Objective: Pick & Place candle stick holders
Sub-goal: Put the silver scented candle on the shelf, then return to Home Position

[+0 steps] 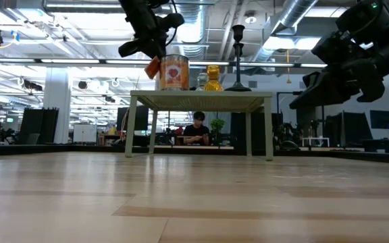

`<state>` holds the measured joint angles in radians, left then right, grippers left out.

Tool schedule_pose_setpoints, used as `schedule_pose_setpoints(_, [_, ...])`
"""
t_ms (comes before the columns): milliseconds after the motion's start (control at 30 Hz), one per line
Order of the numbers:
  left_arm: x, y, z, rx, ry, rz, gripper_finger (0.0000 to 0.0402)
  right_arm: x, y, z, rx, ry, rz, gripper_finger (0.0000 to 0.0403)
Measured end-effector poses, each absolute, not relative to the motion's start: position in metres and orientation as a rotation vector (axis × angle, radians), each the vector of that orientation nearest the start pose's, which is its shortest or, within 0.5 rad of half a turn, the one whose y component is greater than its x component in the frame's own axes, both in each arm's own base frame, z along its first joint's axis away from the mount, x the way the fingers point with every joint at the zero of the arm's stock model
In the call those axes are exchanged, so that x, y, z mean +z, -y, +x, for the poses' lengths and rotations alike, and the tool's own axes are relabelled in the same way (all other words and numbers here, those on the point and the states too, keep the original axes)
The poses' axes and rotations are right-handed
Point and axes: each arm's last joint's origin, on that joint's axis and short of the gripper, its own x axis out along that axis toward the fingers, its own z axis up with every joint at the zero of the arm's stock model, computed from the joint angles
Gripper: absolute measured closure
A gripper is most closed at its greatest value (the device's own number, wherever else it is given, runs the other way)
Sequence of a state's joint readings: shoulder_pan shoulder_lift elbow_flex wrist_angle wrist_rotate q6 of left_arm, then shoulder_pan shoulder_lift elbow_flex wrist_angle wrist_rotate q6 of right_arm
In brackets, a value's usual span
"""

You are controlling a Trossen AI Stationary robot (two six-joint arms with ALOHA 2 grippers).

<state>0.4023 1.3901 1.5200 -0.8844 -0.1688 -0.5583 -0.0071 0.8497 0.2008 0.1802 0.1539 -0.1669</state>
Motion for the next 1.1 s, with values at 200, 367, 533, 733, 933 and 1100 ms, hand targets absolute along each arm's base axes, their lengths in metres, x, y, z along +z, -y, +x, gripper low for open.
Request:
schedule_pose_setpoints(200, [0.392,-0.112,0.25,0.739,-0.573,-0.605,0.0361,0.158,0.006,0.163,-0.118,-0.48,-0.197,0.0403])
schedule_pose_setpoints(367, [0.393,-0.112,0.25,0.738,-0.57,-0.604,0.034,0.158,0.006,0.163,-0.118,-0.481,-0.197,0.0403])
schedule_pose_setpoints(533, [0.394,-0.111,0.25,0.707,-0.569,-0.614,0.0324,0.158,0.006,0.163,-0.119,-0.48,-0.195,0.0403])
schedule_pose_setpoints(733, [0.411,-0.103,0.23,0.683,-0.497,-0.614,0.0327,0.158,0.006,0.163,-0.118,-0.482,-0.195,0.0403])
schedule_pose_setpoints(933, [0.438,-0.085,0.194,0.649,-0.374,-0.599,0.0327,0.157,0.006,0.163,-0.117,-0.491,-0.196,0.0403])
schedule_pose_setpoints(1100, [0.453,-0.061,0.172,0.535,-0.336,-0.482,0.0328,0.157,0.006,0.163,-0.118,-0.491,-0.195,0.0403])
